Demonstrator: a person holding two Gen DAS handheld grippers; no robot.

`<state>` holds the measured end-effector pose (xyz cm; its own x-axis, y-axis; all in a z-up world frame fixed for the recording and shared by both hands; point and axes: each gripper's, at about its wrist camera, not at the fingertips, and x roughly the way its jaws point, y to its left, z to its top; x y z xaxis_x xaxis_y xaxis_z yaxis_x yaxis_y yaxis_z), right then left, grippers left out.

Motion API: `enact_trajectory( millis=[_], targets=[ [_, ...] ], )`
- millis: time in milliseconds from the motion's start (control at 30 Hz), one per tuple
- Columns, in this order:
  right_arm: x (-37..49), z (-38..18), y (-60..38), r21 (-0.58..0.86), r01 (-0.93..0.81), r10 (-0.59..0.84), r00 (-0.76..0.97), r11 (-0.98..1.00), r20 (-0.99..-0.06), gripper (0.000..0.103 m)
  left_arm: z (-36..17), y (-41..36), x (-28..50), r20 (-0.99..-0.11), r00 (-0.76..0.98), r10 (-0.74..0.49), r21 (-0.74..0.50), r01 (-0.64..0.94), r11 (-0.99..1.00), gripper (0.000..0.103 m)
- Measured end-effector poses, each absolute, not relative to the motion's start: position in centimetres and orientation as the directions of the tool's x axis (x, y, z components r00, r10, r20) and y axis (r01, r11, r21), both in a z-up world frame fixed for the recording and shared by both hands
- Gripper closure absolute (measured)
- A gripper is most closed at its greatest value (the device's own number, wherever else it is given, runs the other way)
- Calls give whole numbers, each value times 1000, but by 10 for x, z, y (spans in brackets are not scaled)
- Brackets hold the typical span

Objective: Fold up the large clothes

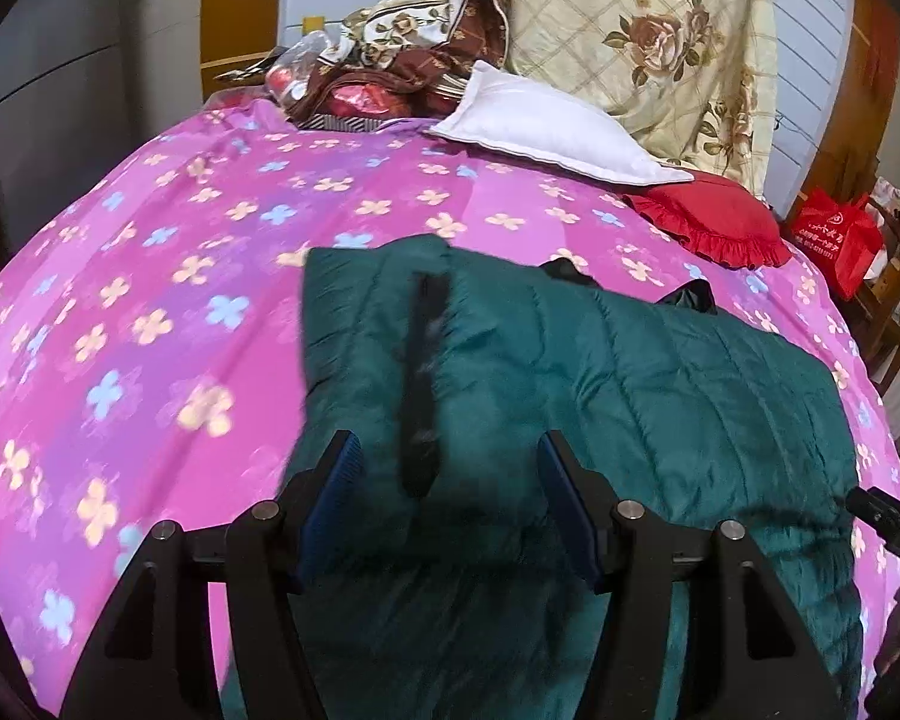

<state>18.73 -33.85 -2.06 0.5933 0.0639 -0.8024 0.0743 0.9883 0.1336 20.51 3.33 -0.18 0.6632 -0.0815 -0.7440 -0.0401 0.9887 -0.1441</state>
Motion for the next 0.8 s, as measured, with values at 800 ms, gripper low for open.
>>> enact_trajectory(
  millis=[800],
  targets=[
    [103,-19,-337,127,85,59,557,988,-828,23,-9,69,79,-805,591,-54,-75,-12,997,57]
  ],
)
